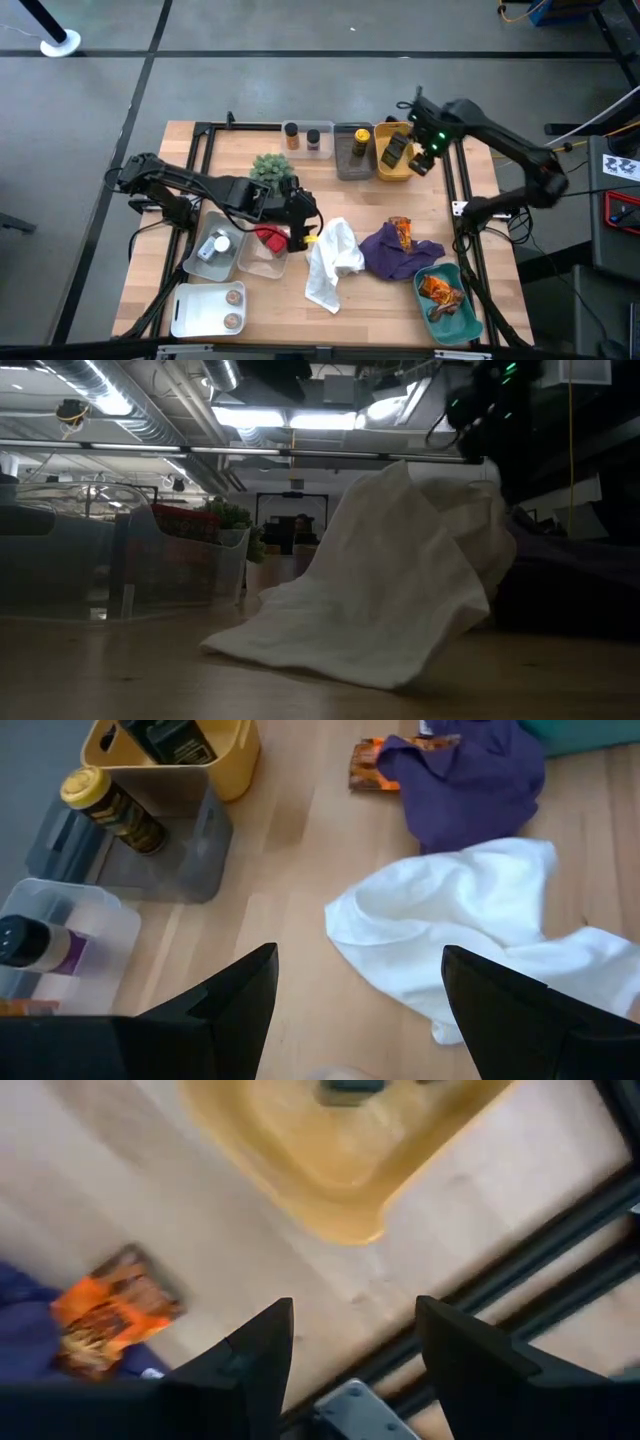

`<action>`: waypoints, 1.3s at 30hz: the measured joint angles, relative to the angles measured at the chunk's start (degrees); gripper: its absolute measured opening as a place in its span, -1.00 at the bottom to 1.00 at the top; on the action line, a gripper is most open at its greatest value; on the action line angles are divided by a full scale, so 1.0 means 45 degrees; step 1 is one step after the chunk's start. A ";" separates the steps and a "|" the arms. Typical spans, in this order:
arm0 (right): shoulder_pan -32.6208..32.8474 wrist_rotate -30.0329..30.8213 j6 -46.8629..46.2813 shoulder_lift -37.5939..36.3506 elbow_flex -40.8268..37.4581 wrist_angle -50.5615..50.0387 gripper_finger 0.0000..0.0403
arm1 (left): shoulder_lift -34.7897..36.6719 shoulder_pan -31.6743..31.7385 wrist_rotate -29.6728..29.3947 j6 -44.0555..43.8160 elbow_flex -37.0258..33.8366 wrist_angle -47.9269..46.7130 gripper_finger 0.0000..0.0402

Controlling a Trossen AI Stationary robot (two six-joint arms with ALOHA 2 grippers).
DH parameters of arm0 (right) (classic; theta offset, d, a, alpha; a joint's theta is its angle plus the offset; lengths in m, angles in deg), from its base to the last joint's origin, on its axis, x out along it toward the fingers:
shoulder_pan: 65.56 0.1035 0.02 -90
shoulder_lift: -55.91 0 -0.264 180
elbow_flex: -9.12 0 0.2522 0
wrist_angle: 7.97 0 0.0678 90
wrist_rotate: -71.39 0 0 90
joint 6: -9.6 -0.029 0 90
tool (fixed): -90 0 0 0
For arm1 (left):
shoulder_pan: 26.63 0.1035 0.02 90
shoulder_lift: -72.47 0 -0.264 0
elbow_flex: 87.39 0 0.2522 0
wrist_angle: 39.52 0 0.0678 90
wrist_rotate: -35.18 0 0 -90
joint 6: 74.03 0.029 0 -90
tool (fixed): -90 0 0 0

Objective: Sort spices by type
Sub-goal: Put the orange seasoning bag into the green bin

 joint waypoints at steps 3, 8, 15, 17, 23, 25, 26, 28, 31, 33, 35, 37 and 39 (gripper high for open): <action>0.0701 -0.0557 -0.0683 -0.1850 -0.1080 0.0382 0.04 | 0.0000 -0.0251 -0.0214 -0.0117 0.0002 0.0106 0.32; 0.2419 -0.1481 -0.2908 -0.4642 -0.3457 0.1215 0.04 | 0.0000 -0.0611 -0.0355 -0.0215 -0.0001 0.1166 0.32; 0.4724 -0.2354 -0.5870 -0.7099 -0.6697 0.2892 0.04 | 0.0000 -0.0715 -0.0340 0.0514 0.0002 0.2656 0.32; 0.5353 -0.2476 -0.6402 -0.7382 -0.7424 0.3603 0.04 | 0.0000 -0.0640 -0.0340 0.0547 0.0002 0.2780 0.32; 0.7099 -0.2549 -0.8362 -0.7411 -0.8801 0.5712 0.04 | -0.0120 -0.0484 -0.0343 0.0454 0.0002 0.2835 0.32; 0.7709 -0.2551 -0.9028 -0.7243 -0.9063 0.6358 0.04 | -0.0199 -0.0440 -0.0340 0.0468 0.0002 0.2832 0.32; 0.8001 -0.2535 -0.9394 -0.7141 -0.9160 0.6520 0.04 | -0.0253 -0.0428 -0.0340 0.0470 0.0002 0.2832 0.32; 0.8579 -0.2327 -1.0063 -0.6891 -0.9283 0.6821 0.04 | -0.0372 -0.0429 -0.0339 0.0452 0.0002 0.2832 0.32; 0.9351 -0.1769 -1.1071 -0.6451 -0.9351 0.6768 0.04 | -0.0589 -0.0429 -0.0316 0.0447 0.0002 0.2837 0.32; 0.9840 -0.1423 -1.1526 -0.6144 -0.9351 0.6835 0.04 | -0.0752 -0.0429 -0.0306 0.0447 0.0002 0.2837 0.32; 1.0252 -0.1330 -1.1784 -0.5838 -0.9351 0.7083 0.04 | -0.0902 -0.0429 -0.0298 0.0447 0.0002 0.2833 0.32; 1.0645 -0.1335 -1.2166 -0.5481 -0.9351 0.7391 0.04 | -0.1037 -0.0429 -0.0287 0.0447 0.0002 0.2845 0.32; 1.0964 -0.1309 -1.2611 -0.5129 -0.9351 0.7644 0.04 | -0.1073 -0.0429 -0.0268 0.0446 0.0002 0.2816 0.32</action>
